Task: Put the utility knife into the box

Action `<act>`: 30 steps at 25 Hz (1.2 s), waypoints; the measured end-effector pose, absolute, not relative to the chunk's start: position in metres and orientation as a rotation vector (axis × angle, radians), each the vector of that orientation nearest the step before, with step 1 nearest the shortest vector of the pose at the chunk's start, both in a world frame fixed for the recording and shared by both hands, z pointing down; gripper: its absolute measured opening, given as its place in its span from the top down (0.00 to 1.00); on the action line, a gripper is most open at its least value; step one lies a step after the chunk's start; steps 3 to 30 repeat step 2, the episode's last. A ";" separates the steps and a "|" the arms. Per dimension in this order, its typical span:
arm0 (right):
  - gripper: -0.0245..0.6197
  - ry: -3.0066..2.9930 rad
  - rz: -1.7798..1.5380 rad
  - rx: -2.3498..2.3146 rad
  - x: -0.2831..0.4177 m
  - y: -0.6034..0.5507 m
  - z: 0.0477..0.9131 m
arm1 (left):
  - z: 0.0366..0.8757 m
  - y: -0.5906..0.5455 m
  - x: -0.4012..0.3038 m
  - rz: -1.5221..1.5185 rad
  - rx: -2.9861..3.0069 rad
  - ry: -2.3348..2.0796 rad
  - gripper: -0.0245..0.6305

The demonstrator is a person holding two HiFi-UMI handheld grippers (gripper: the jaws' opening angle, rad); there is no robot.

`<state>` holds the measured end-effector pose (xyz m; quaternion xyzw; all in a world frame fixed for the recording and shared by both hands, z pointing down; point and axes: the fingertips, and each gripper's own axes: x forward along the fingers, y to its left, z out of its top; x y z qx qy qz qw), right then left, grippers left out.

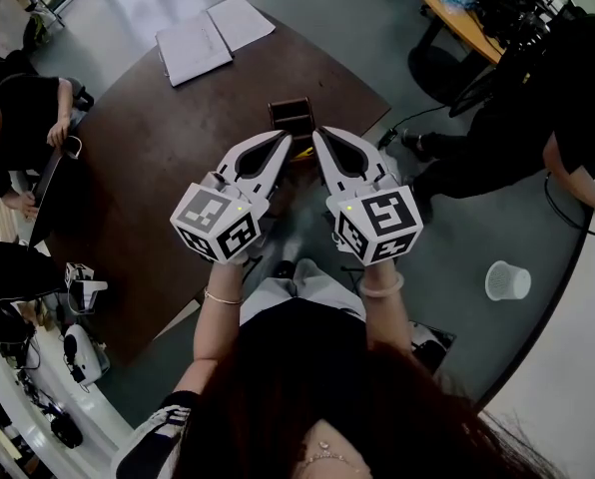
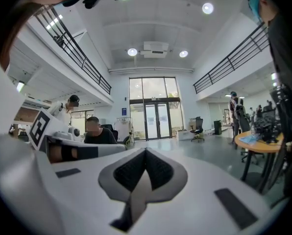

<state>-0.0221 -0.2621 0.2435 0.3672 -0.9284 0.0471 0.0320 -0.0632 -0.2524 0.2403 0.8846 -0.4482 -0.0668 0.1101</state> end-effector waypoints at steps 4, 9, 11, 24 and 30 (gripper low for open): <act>0.94 -2.858 0.147 1.131 -0.022 -0.262 0.243 | 0.241 -0.252 -0.064 -0.195 2.597 -1.318 0.98; 0.94 -2.858 0.147 1.131 -0.022 -0.262 0.243 | 0.241 -0.252 -0.064 -0.195 2.597 -1.318 0.98; 0.94 -2.858 0.147 1.131 -0.022 -0.262 0.243 | 0.241 -0.252 -0.064 -0.195 2.597 -1.318 0.98; 0.94 -2.858 0.147 1.131 -0.022 -0.262 0.243 | 0.241 -0.252 -0.064 -0.195 2.597 -1.318 0.98; 0.94 -2.858 0.147 1.131 -0.022 -0.262 0.243 | 0.241 -0.252 -0.064 -0.195 2.597 -1.318 0.98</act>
